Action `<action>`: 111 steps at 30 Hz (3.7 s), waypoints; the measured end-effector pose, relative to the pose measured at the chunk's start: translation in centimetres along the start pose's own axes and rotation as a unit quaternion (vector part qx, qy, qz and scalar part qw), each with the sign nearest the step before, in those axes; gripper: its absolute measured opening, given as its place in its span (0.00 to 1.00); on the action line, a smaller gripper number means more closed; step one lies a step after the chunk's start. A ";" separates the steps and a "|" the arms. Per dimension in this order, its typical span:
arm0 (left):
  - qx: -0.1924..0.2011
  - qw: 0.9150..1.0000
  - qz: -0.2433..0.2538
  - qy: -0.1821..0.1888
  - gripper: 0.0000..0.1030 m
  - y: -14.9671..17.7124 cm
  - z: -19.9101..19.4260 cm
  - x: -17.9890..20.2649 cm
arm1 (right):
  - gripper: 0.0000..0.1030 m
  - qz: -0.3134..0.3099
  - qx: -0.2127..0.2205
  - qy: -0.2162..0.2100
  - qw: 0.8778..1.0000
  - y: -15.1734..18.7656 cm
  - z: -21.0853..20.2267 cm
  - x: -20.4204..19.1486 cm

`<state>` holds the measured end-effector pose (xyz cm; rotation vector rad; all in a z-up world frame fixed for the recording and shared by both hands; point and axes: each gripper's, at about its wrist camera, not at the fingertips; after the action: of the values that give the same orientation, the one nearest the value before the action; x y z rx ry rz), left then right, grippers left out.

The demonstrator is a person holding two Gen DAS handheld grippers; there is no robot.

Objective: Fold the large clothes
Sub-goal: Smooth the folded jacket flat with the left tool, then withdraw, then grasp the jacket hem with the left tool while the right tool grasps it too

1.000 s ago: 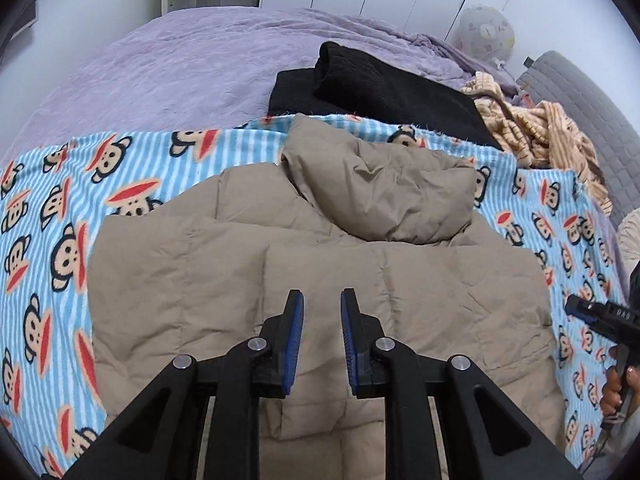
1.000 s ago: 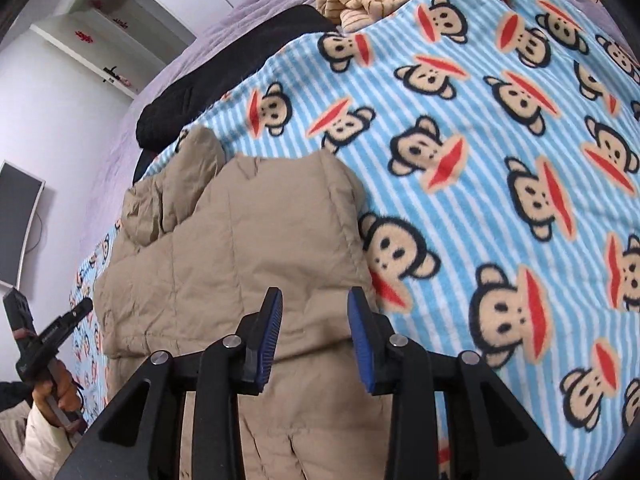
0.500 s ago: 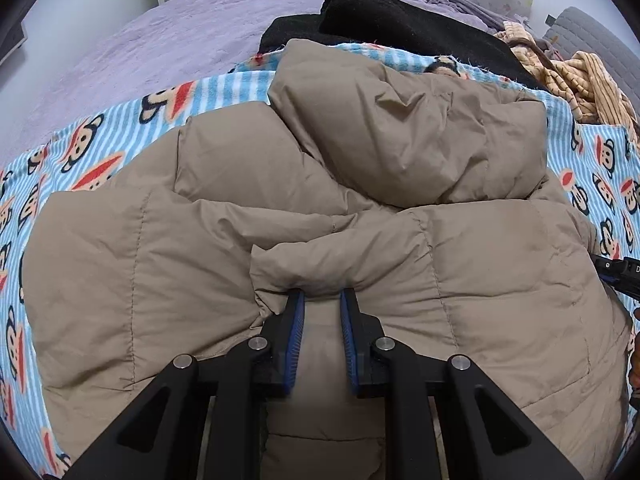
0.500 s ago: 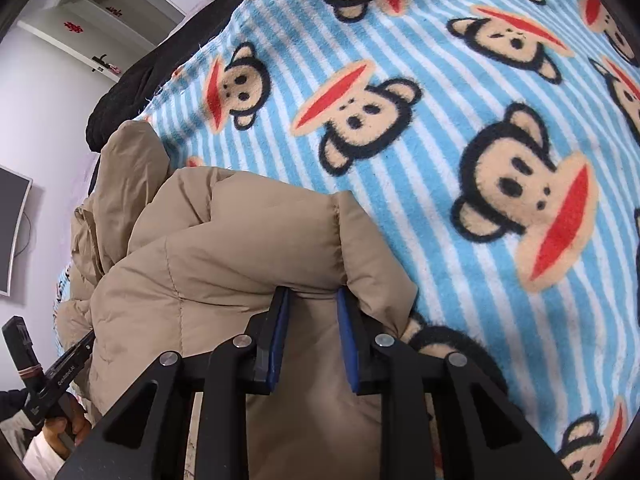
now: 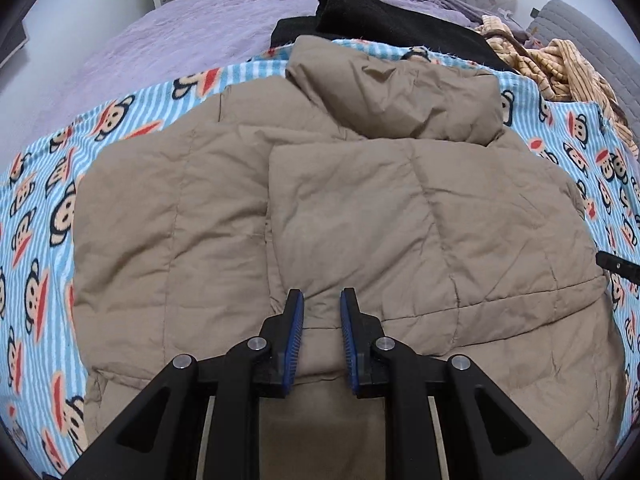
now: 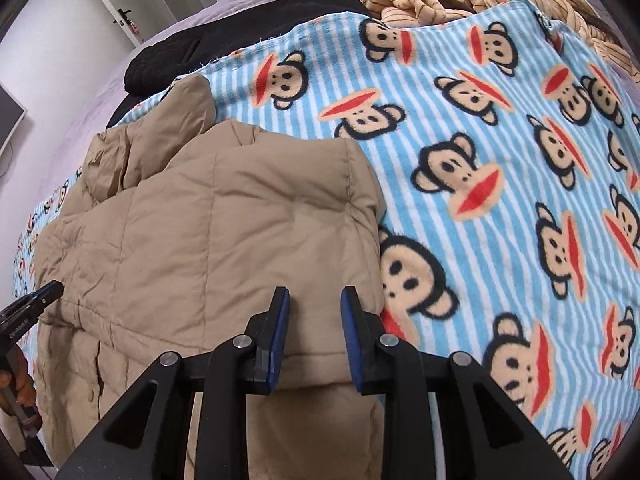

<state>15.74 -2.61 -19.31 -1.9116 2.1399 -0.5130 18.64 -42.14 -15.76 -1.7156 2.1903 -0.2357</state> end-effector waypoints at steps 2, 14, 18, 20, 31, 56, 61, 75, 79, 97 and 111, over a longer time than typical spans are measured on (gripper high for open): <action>0.000 1.000 -0.010 -0.001 0.20 0.3 0.2 -0.2 | 0.28 0.000 -0.004 -0.003 1.000 0.8 0.0 0.4; 0.021 0.998 -0.041 -0.030 0.20 2.0 -4.7 -0.2 | 0.35 0.037 -0.027 -0.038 0.998 2.7 -1.8 2.2; 0.025 0.997 -0.063 -0.042 0.22 3.6 -5.8 -0.2 | 0.46 0.067 -0.041 -0.069 0.994 4.2 -2.5 3.4; 0.017 0.996 -0.071 -0.053 0.77 4.4 -6.0 0.0 | 0.47 0.071 -0.046 -0.077 0.993 5.1 -2.9 3.6; -0.013 0.993 -0.076 -0.085 1.00 8.2 -8.6 2.7 | 0.74 0.077 -0.057 -0.129 0.987 7.4 -5.2 4.4; -0.094 0.995 0.014 -0.031 1.00 17.3 -17.1 -2.2 | 1.00 0.275 -0.117 -0.214 0.930 21.3 -10.8 -2.2; -0.102 0.995 0.007 -0.019 1.00 19.1 -17.8 -4.9 | 1.00 0.297 -0.119 -0.181 0.930 24.5 -11.8 -3.0; -0.105 0.988 -0.114 0.005 1.00 25.1 -19.6 -12.5 | 1.00 0.308 -0.155 -0.158 0.925 26.8 -12.6 -2.8; -0.127 0.976 -0.163 0.072 0.99 27.5 -18.6 -13.2 | 1.00 0.289 -0.156 -0.163 0.930 26.5 -13.1 -1.8; -0.156 0.929 -0.293 0.161 0.84 28.5 -10.8 -12.2 | 1.00 0.443 -0.151 -0.186 0.864 31.3 -9.3 4.5; -0.125 0.951 -0.210 0.188 0.13 23.6 -14.0 -12.9 | 0.21 0.535 -0.109 -0.219 0.809 32.4 -8.3 5.1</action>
<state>-9.63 13.79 -16.84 -2.6214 2.0856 -0.7705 -14.82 -39.49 -19.91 -0.3024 2.4547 0.6489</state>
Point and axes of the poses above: each gripper's, at about its wrist camera, not at the fingertips, and z roughly the way its jaws point, x to its right, y to its underside, and after that the axes turned 1 degree about z, right-handed
